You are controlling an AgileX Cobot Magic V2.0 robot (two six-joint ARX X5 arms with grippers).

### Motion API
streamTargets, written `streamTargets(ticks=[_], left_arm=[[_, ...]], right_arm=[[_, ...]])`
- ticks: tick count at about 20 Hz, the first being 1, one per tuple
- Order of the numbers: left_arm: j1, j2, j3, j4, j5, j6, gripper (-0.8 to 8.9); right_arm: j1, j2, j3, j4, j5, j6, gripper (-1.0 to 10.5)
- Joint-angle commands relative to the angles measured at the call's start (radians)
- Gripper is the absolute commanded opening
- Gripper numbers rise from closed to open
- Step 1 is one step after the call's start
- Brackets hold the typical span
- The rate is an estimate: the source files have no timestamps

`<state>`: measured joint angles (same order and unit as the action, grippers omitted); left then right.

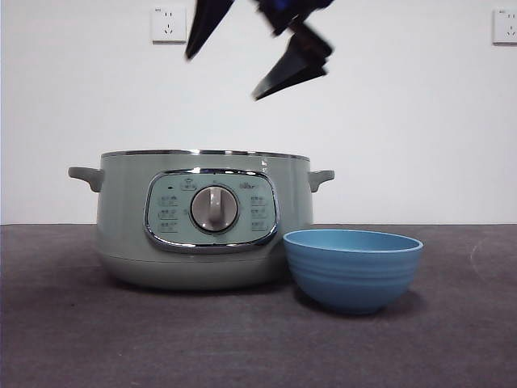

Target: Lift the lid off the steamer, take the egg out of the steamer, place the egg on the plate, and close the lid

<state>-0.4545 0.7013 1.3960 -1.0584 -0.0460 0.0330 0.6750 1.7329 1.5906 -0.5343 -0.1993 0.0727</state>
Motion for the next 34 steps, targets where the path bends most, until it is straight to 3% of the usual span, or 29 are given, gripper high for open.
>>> streamTargets(ticks=[1,6,19,22,24,26,27,29,31,34], left_arm=[[-0.002,-0.005,0.021,0.035,-0.002,-0.006,-0.08],[-0.002,-0.005,0.021,0.034,-0.002,-0.005,-0.08],[-0.002,-0.005,0.021,0.024,-0.002,-0.002,-0.08],[-0.002,-0.005,0.021,0.024,-0.002,0.003,-0.08],[-0.002,-0.005,0.021,0.024,-0.002,0.006,-0.08],[-0.002,-0.005,0.021,0.024,-0.002,0.016,-0.08],[-0.002,-0.005,0.021,0.024,-0.002,0.016,-0.08],[-0.002,-0.005,0.021,0.023,-0.002,0.017,-0.08],[-0.002,-0.005,0.021,0.016,-0.002,0.017,-0.08],[-0.002,-0.005,0.021,0.016,-0.002,0.017,-0.08]], right_arm=[[0.017,0.117,0.093,-0.021,0.056,-0.042,5.9],[0.022,0.279,0.169,-0.011,0.129,-0.075,5.9],[0.028,0.429,0.169,0.0,0.15,-0.092,5.9],[0.029,0.43,0.169,-0.007,0.147,-0.092,4.0],[0.029,0.434,0.169,-0.036,0.147,-0.092,3.9],[0.03,0.435,0.169,-0.032,0.146,-0.092,2.7],[0.03,0.435,0.169,-0.025,0.146,-0.088,2.7],[0.03,0.435,0.169,-0.024,0.143,-0.089,1.3],[0.031,0.435,0.169,-0.023,0.085,-0.089,-0.1],[0.03,0.435,0.169,-0.022,0.075,-0.089,-0.1]])
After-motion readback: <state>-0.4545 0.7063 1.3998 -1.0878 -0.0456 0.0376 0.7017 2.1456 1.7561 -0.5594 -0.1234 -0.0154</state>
